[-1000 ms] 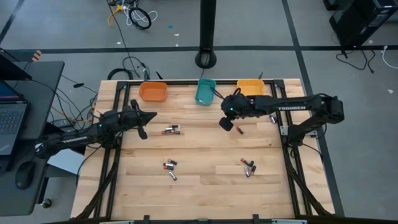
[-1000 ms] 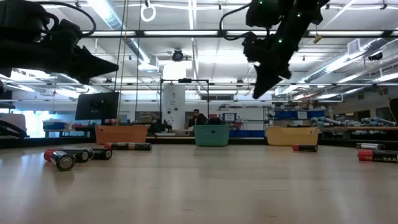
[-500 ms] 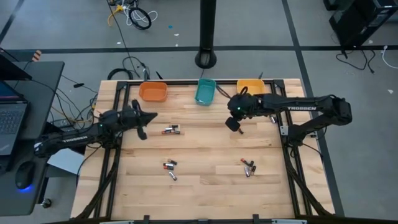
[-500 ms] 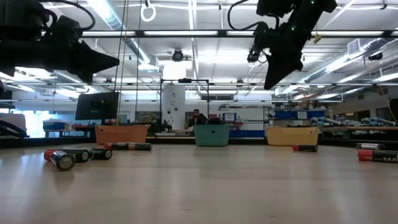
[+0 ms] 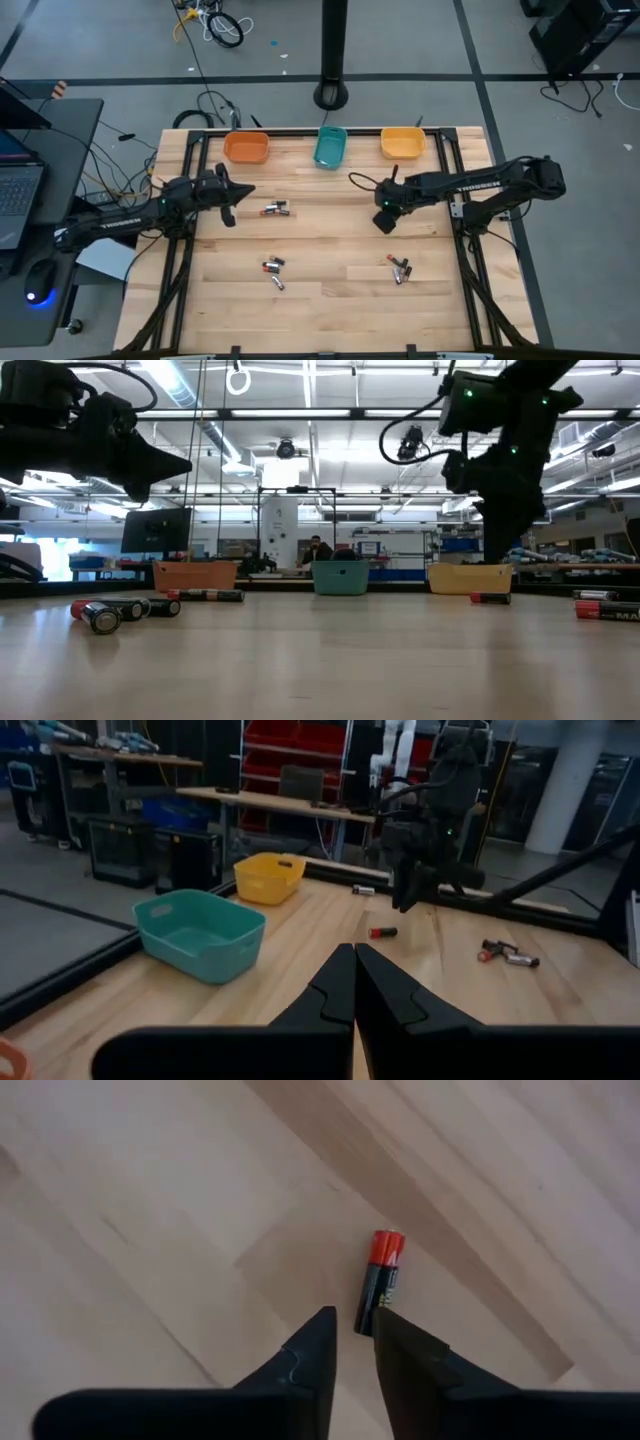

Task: Sort batteries
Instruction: Put the red-black battery into the yellow bin, then put the brown-black battery in the orange bin

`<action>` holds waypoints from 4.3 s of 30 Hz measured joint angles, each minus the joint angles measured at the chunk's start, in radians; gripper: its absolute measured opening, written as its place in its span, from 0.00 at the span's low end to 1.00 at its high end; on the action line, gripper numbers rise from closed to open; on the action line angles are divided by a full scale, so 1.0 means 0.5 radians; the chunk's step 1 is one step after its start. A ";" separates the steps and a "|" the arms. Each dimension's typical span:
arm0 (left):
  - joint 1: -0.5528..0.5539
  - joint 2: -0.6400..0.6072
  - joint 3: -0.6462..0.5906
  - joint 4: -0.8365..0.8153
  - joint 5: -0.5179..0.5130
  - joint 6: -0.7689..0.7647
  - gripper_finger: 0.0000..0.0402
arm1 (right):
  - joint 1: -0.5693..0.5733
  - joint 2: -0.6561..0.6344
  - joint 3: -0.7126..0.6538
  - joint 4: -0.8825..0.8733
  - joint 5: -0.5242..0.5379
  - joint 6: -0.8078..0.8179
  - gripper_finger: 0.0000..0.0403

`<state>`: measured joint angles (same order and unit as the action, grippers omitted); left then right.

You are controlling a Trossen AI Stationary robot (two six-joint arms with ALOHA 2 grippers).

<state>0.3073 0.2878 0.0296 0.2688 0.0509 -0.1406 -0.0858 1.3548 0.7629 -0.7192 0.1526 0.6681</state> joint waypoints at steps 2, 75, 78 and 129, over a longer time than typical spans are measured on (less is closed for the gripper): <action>0.000 0.018 0.000 -0.012 0.000 0.000 0.03 | 0.027 0.000 -0.056 0.070 0.001 0.045 0.25; 0.001 0.666 0.300 0.069 -0.197 0.052 0.03 | -1.835 0.554 0.547 0.262 -0.202 -0.781 0.44; -0.002 0.695 0.438 -0.202 -0.176 0.066 0.03 | -1.788 0.448 0.650 0.069 -0.206 -0.935 0.44; -0.161 2.324 1.588 -1.289 0.369 0.685 0.27 | -0.230 -0.326 0.126 0.495 0.044 -0.872 0.04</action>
<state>0.2268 1.4498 0.8238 -0.3756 0.2353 0.2020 -0.2008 1.1919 0.8257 -0.4717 0.1745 0.2323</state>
